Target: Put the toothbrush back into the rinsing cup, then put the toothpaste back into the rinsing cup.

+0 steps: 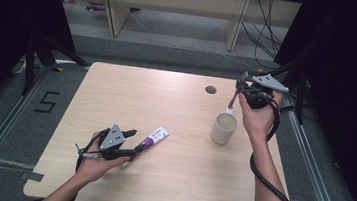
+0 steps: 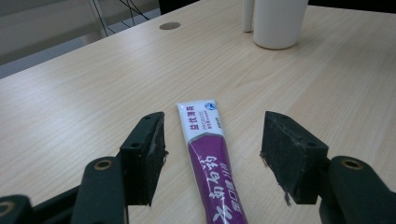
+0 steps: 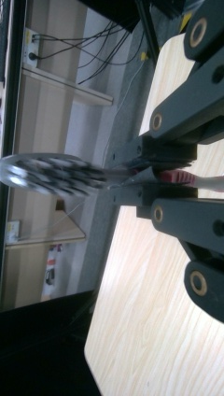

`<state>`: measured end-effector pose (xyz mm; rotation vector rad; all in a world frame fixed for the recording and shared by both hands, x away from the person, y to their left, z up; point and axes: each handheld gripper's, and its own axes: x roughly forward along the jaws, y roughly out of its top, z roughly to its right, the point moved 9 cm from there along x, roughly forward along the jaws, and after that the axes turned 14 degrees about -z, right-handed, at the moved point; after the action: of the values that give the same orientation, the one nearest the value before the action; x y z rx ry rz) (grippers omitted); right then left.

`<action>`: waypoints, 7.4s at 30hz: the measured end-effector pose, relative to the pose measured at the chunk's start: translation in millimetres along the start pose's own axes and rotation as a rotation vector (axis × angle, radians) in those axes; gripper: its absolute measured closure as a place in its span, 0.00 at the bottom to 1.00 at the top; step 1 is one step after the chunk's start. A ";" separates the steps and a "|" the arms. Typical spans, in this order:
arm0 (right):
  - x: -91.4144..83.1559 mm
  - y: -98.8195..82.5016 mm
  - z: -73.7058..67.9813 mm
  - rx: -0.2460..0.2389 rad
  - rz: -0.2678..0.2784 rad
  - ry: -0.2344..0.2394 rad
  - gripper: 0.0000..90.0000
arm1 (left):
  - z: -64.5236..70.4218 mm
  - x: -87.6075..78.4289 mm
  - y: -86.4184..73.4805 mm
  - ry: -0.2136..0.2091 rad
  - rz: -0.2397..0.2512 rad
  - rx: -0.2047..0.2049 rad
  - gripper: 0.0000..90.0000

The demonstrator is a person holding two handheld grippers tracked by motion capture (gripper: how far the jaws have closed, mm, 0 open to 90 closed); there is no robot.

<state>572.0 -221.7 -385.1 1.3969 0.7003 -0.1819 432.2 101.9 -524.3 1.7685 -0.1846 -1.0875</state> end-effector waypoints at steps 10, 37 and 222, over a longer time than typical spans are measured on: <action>16.8 -12.6 3.2 -0.001 -0.060 -0.014 0.92 | -2.0 -0.2 -1.0 0.005 -0.005 0.002 0.44; 50.8 -49.1 11.8 -0.033 -0.176 -0.058 0.90 | -1.6 0.7 -0.6 0.003 -0.021 0.003 0.44; -39.0 -127.2 -80.0 0.037 -0.092 0.199 0.54 | -11.3 -1.5 95.9 -0.049 0.333 -0.100 0.84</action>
<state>448.8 -182.5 -471.0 1.4319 0.9315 -0.1300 472.5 64.3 -445.0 1.5555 -0.4320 -0.8828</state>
